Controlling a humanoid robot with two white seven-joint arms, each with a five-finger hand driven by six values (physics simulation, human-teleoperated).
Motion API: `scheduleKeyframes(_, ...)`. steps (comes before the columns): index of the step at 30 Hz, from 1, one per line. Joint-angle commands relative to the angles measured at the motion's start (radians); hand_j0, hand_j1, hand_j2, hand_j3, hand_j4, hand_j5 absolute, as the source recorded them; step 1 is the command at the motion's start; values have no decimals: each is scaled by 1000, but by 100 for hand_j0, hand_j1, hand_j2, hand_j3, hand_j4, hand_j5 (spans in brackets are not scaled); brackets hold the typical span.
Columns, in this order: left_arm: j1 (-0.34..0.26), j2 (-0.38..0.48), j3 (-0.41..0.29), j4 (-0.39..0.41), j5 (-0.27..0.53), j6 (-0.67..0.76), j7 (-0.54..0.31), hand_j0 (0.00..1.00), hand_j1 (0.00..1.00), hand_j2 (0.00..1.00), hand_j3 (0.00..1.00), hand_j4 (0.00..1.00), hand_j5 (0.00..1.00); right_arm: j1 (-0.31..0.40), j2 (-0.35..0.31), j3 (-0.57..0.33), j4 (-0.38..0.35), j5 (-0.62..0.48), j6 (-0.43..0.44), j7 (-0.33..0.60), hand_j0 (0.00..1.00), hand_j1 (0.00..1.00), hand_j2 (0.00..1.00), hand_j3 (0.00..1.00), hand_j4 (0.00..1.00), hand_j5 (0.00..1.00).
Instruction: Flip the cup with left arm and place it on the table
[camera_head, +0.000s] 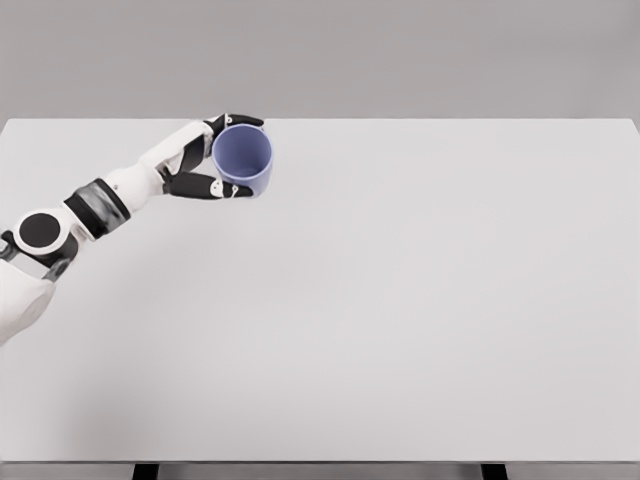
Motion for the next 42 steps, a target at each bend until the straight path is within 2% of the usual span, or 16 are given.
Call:
scheduleKeyframes(1,3,0,2,-2,10,1,0,81,81,81,81,81,81,0,0,0,0,0,0,0,100,100,100,100,100,100)
scheduleKeyframes(14,51,-4,4,9,39,5,0,82,82,82,82,82,82,0,0,0,0,0,0,0,100,100,100,100,100,100)
scheduleKeyframes(22,74,-15,4,12,39,4,2,87,87,87,87,87,87,0,0,0,0,0,0,0,100,100,100,100,100,100)
scheduleKeyframes(26,75,-17,4,12,39,4,2,87,87,87,87,87,87,0,0,0,0,0,0,0,100,100,100,100,100,100)
scheduleKeyframes(29,78,-17,4,12,38,4,2,93,93,93,93,93,93,0,0,0,0,0,0,0,100,100,100,100,100,100)
scheduleKeyframes(33,78,-17,4,12,38,4,2,95,95,95,95,95,95,0,0,0,0,0,0,0,100,100,100,100,100,100)
scheduleKeyframes(34,78,-17,4,12,39,4,2,100,100,100,100,100,100,0,0,0,0,0,0,0,100,100,100,100,100,100)
scheduleKeyframes(42,77,-9,4,9,36,4,3,100,100,100,100,100,100,0,0,0,0,0,0,0,100,100,100,100,100,100)
